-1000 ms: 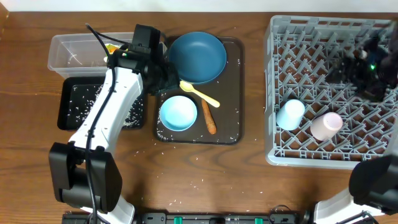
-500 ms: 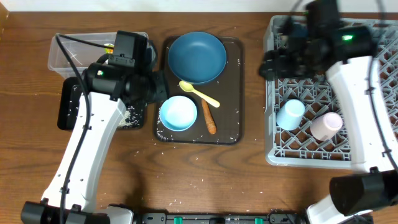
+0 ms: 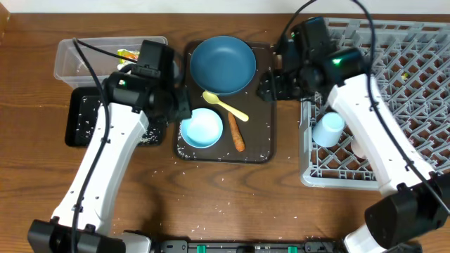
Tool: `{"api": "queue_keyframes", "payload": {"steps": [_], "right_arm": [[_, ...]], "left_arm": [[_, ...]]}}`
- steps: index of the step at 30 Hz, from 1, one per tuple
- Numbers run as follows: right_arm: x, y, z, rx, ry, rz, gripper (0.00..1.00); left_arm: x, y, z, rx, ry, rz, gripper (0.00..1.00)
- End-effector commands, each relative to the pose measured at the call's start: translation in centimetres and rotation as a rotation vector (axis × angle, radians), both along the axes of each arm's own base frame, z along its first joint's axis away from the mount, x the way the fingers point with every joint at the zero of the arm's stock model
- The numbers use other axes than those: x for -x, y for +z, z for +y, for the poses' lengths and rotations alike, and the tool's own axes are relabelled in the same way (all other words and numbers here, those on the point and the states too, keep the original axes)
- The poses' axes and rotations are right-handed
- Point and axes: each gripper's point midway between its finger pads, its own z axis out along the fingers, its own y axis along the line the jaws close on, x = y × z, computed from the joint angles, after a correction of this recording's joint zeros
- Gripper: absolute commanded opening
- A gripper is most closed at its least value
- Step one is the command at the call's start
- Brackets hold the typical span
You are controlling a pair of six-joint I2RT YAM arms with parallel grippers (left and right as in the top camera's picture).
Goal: Sort waste into correct bins and load items into the dishwasher rack
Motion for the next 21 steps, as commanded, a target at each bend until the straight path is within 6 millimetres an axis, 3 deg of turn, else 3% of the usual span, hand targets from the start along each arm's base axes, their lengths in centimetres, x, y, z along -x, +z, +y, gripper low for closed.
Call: {"api": "queue_keyframes", "payload": {"steps": [1,9,11,17,20,21], "right_arm": [[1.5,-2.5,3.3,-0.012,0.018,0.056,0.7],[3.2,-8.6,9.3,0.037,0.057,0.103,0.57],[3.5,-10.5,10.0,0.075,0.042,0.121,0.57],[5.0,-15.9,12.1,0.134,0.046,0.194,0.55],[5.2,-17.0,12.4,0.142,0.052,0.204,0.48],[5.2,-17.2,12.5,0.143,0.052,0.205,0.43]], "left_arm": [[-0.8,-0.1,2.8,-0.02,0.122,-0.002,0.41],[-1.4,-0.2,7.6,-0.02,0.265,-0.003,0.42],[-1.4,-0.2,8.3,-0.021,0.283,-0.002,0.47],[-1.4,-0.2,10.4,-0.105,0.33,-0.012,0.5],[-1.3,-0.2,10.7,-0.126,0.337,-0.014,0.75],[-1.3,-0.2,10.7,-0.125,0.337,-0.014,0.78]]}}
